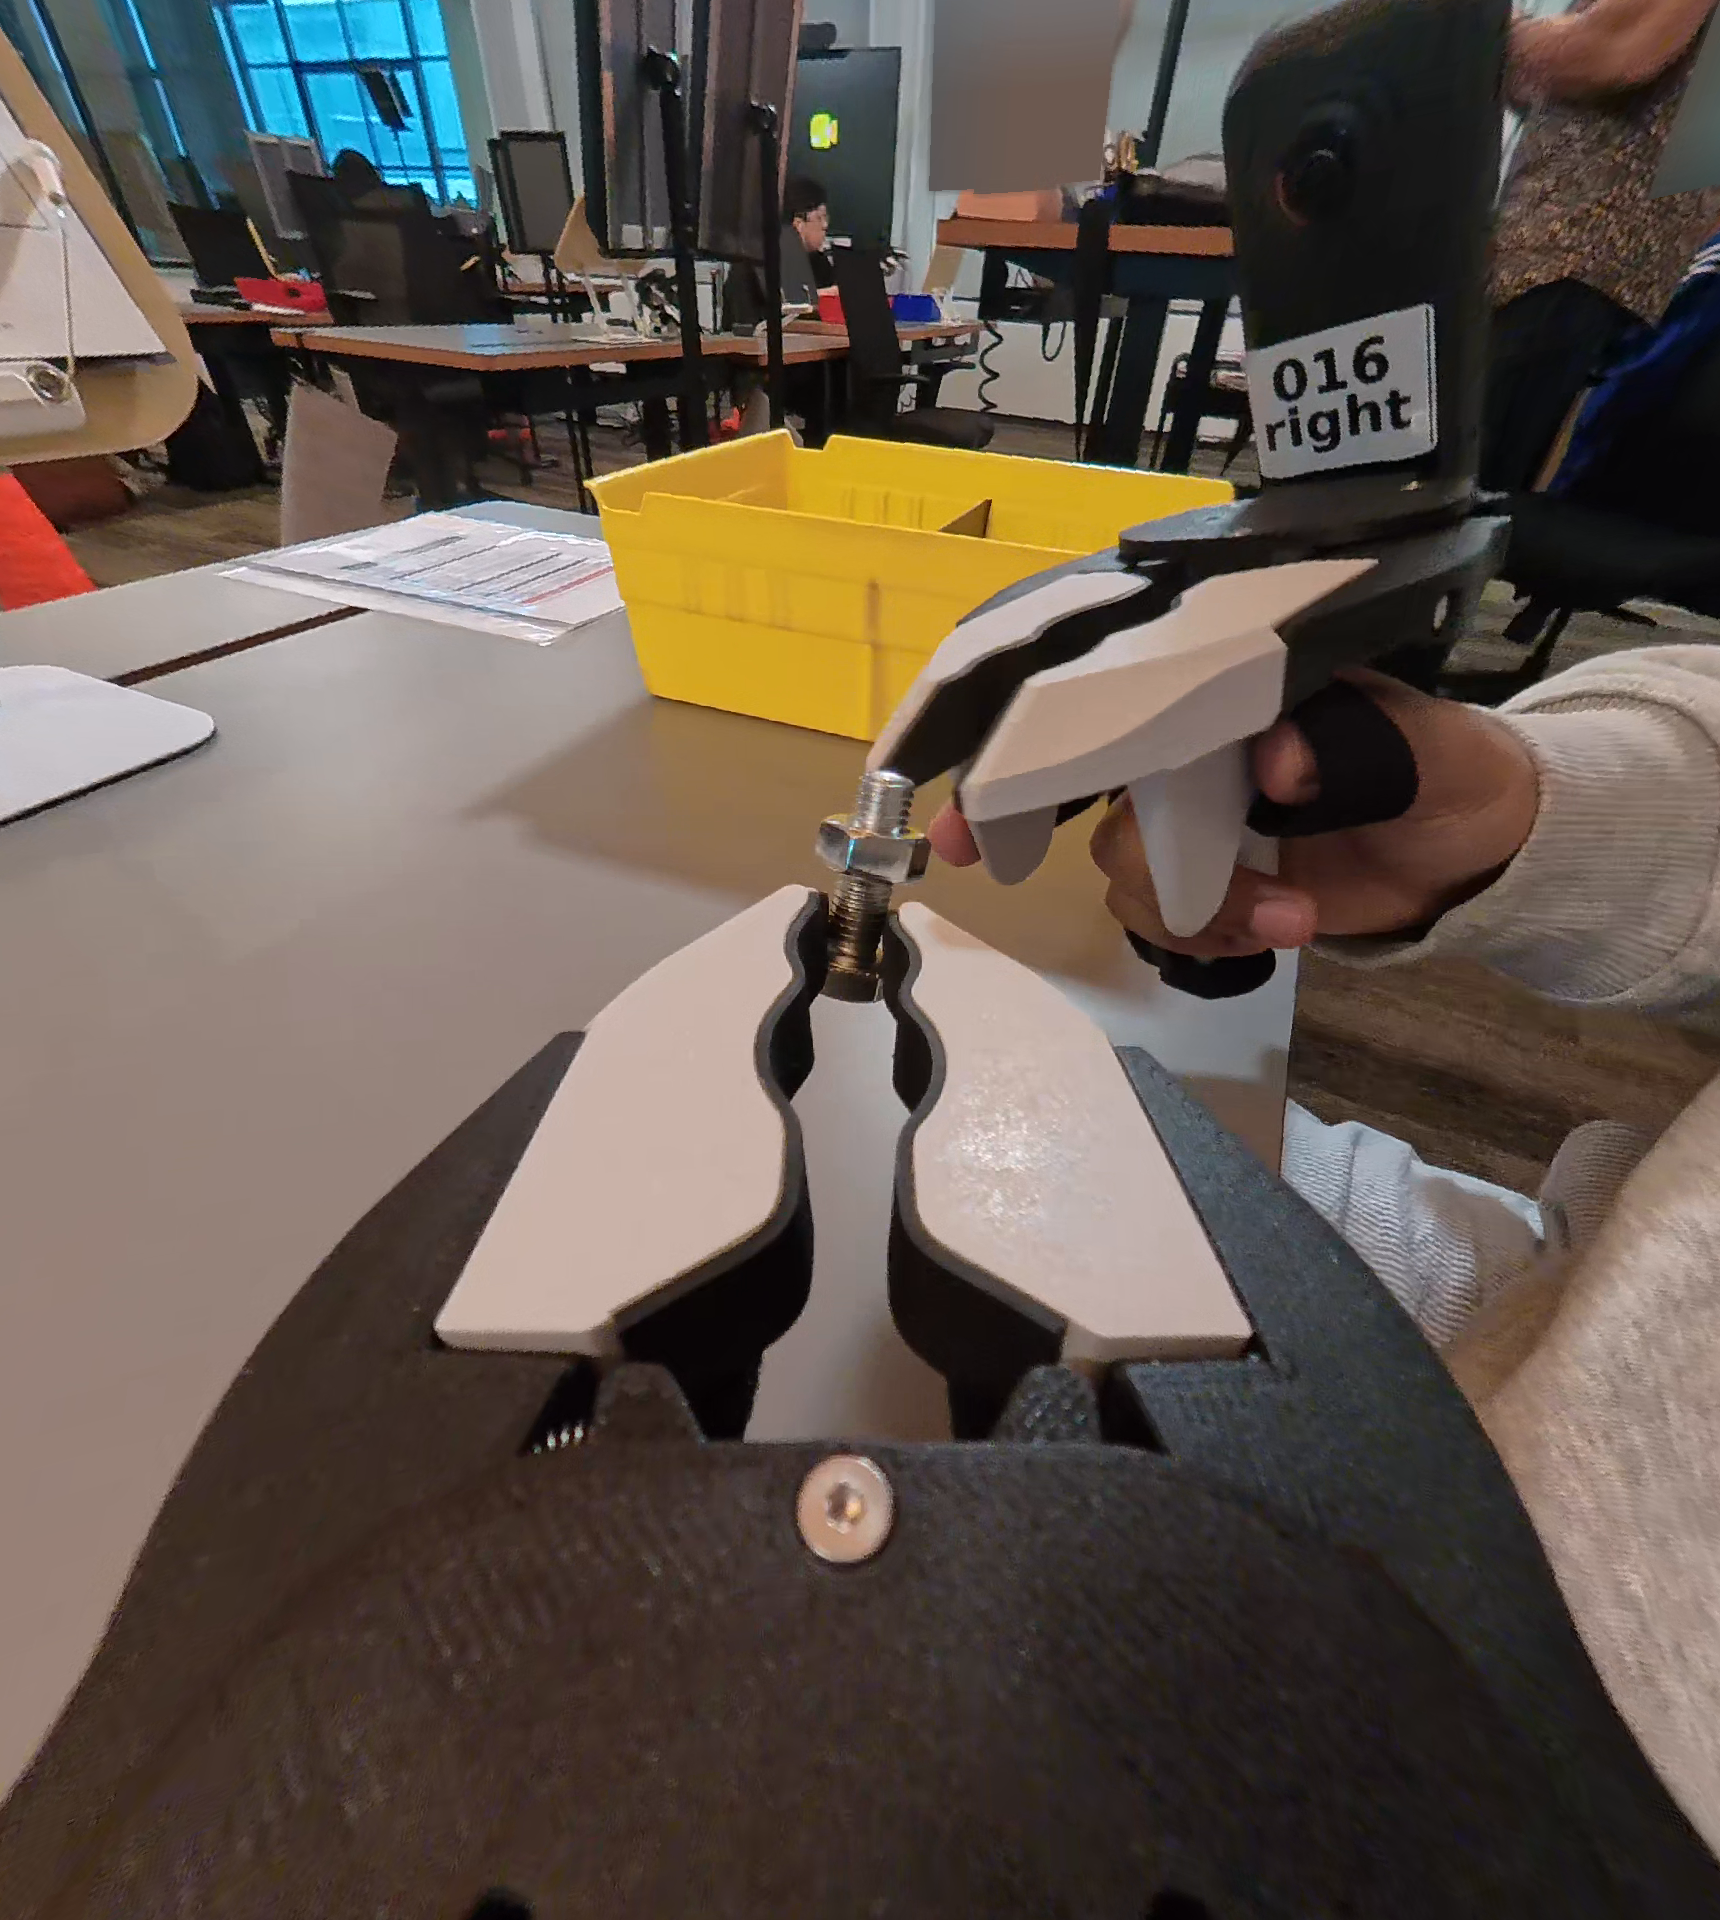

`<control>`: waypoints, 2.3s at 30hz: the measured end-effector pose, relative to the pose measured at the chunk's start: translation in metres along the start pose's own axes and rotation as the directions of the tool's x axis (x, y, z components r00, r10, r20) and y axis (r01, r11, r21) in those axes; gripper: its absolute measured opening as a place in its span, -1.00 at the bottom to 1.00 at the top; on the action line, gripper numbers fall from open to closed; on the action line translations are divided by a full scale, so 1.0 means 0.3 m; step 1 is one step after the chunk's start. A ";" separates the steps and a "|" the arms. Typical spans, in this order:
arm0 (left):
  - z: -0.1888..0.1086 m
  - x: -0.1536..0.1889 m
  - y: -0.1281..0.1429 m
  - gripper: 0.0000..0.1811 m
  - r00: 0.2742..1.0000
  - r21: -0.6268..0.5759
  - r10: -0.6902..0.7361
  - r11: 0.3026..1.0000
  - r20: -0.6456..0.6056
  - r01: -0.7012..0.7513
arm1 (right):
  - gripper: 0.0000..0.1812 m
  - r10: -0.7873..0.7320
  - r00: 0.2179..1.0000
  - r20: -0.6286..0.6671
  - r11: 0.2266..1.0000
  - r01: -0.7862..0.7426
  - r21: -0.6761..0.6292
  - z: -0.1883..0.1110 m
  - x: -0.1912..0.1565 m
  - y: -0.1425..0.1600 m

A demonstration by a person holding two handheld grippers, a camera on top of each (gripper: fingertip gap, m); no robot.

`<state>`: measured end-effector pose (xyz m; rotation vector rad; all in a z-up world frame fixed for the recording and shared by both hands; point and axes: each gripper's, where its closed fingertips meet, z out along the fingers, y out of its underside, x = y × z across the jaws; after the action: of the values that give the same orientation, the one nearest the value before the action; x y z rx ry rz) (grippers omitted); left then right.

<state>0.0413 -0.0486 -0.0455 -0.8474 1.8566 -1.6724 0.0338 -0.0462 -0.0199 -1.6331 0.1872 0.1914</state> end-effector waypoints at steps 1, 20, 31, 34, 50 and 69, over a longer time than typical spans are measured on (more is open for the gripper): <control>0.002 0.002 0.001 -0.89 1.000 -0.002 -0.011 1.000 -0.005 0.011 | -0.81 -0.005 1.000 0.010 1.000 0.005 0.003 -0.001 -0.008 0.003; 0.007 0.050 -0.003 -0.89 0.995 0.010 -0.075 0.997 -0.073 0.076 | -0.87 -0.069 0.997 -0.033 0.998 0.069 0.011 0.008 -0.011 0.001; 0.020 0.069 0.013 -0.55 0.992 -0.035 -0.086 0.996 -0.094 0.083 | -0.90 -0.094 0.995 -0.045 0.996 0.094 -0.009 -0.003 -0.013 -0.009; 0.023 0.081 0.021 -0.57 0.990 -0.055 -0.086 0.995 -0.108 0.080 | -0.89 -0.077 0.997 -0.030 0.997 0.077 -0.007 -0.007 -0.016 -0.011; 0.003 0.131 0.013 -0.74 0.972 -0.034 -0.027 0.999 -0.233 0.020 | -0.90 -0.041 0.994 0.105 0.998 0.045 -0.036 -0.028 -0.058 -0.007; 0.000 0.096 0.014 -0.80 0.984 -0.031 0.034 0.999 -0.178 -0.040 | -0.77 -0.079 0.994 0.072 0.996 0.081 -0.023 -0.028 -0.047 -0.024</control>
<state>0.0212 -0.0695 -0.0485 -0.6923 2.0113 -1.7469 0.0221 -0.0539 -0.0090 -1.6541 0.0651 0.1905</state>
